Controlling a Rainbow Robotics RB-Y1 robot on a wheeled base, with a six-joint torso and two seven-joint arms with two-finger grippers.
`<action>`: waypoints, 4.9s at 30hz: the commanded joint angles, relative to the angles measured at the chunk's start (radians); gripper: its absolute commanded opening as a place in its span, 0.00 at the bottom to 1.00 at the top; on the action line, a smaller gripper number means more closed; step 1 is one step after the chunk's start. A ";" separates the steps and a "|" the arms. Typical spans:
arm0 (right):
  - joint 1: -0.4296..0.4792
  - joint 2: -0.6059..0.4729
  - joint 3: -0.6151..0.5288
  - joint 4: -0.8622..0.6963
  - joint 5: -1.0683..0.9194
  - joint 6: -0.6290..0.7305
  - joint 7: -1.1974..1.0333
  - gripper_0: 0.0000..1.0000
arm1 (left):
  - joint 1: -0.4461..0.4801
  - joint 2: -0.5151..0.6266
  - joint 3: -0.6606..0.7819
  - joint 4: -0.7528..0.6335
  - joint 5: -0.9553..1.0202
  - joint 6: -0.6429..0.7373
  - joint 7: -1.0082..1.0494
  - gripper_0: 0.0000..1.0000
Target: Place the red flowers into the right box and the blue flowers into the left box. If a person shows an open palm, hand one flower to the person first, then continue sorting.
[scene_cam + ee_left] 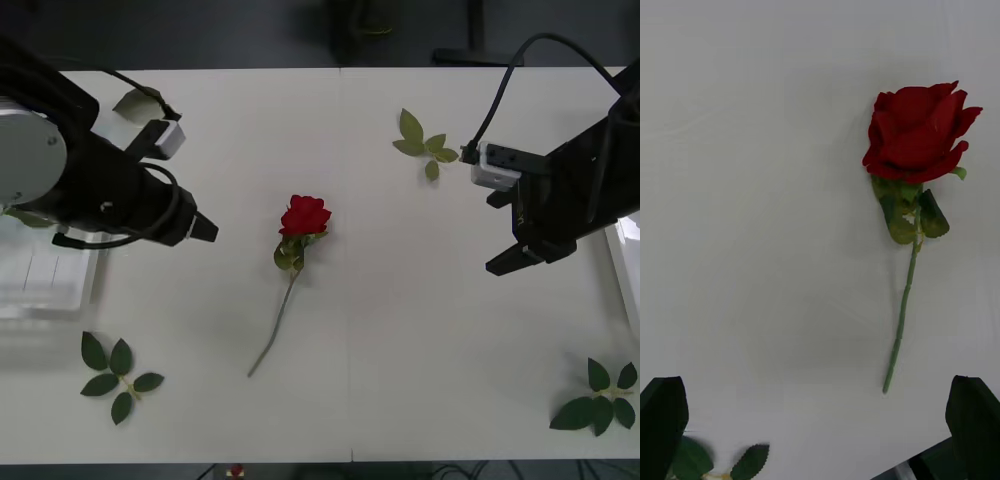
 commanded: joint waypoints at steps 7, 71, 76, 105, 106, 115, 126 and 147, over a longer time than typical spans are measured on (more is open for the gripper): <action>-0.020 -0.007 -0.012 -0.028 -0.001 0.000 0.016 1.00 | -0.006 -0.134 -0.261 -0.030 -0.336 -0.097 0.226 1.00; -0.020 -0.007 -0.012 -0.028 -0.001 0.000 0.016 1.00 | -0.012 -0.285 -0.571 0.409 -0.587 -0.356 0.212 1.00; -0.020 -0.007 -0.012 -0.028 -0.001 0.000 0.016 1.00 | -0.012 -0.285 -0.581 0.409 -0.599 -0.353 0.199 0.87; -0.020 -0.007 -0.012 -0.028 -0.001 0.000 0.016 1.00 | -0.012 -0.285 -0.581 0.409 -0.599 -0.353 0.199 0.00; -0.020 -0.007 -0.012 -0.028 -0.001 0.000 0.016 1.00 | -0.012 -0.285 -0.581 0.409 -0.599 -0.353 0.199 0.00; -0.020 -0.007 -0.012 -0.028 -0.001 0.000 0.016 1.00 | -0.016 -0.273 -0.562 0.404 -0.607 -0.353 0.197 0.00; -0.020 -0.007 -0.012 -0.028 -0.001 0.000 0.016 1.00 | -0.039 -0.216 -0.367 0.301 -0.575 -0.215 -0.004 0.00; 0.052 0.031 0.018 0.000 0.005 0.006 0.016 1.00 | 0.030 -0.111 0.030 0.019 0.033 -0.361 -0.096 0.00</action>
